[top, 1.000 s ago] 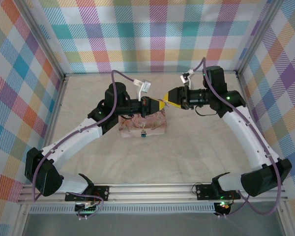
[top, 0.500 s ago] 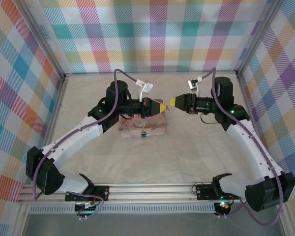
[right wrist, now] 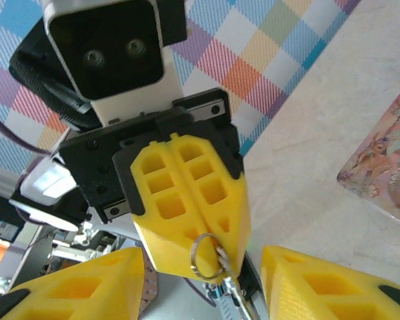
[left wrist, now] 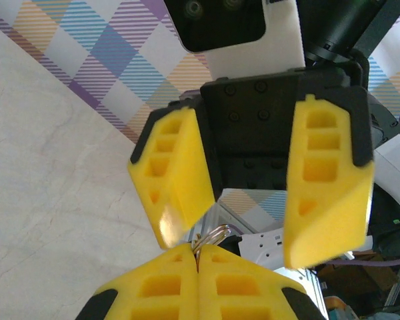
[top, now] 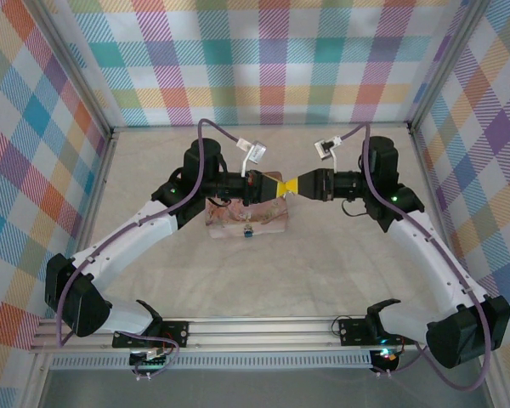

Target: Unlock a padlock with a key

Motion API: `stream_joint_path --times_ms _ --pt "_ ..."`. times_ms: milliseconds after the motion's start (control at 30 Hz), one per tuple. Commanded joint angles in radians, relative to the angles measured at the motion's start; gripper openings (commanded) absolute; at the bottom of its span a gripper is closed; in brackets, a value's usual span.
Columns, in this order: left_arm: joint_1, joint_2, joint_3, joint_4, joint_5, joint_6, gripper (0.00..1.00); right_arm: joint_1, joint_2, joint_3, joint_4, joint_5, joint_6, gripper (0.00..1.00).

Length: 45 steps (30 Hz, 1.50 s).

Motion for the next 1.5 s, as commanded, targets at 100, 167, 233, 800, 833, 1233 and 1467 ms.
stream_joint_path --times_ms 100,167,233,800,833,1233,1467 --pt "-0.01 0.0 0.032 0.003 0.029 0.014 0.0 0.011 0.007 0.032 -0.017 -0.037 -0.054 0.41" --pt "-0.01 0.002 0.033 0.003 0.032 0.014 0.0 0.011 0.007 0.036 -0.024 -0.039 -0.06 0.33" --pt "-0.01 0.002 0.033 0.002 0.037 0.014 0.0 0.011 0.007 0.038 -0.033 -0.034 -0.067 0.27" --pt "-0.008 -0.003 0.032 -0.019 0.066 0.038 0.0 0.009 -0.006 0.05 -0.029 -0.054 -0.084 0.03" --pt "-0.008 -0.003 0.033 -0.022 0.066 0.039 0.0 0.009 -0.008 0.048 -0.03 -0.052 -0.085 0.02" --pt "0.034 -0.054 -0.03 0.029 0.031 -0.018 0.37 -0.018 -0.011 0.029 -0.008 -0.011 -0.051 0.0" --pt "0.048 -0.09 -0.069 0.064 0.008 -0.05 0.54 -0.022 -0.028 0.024 0.01 0.057 -0.028 0.0"
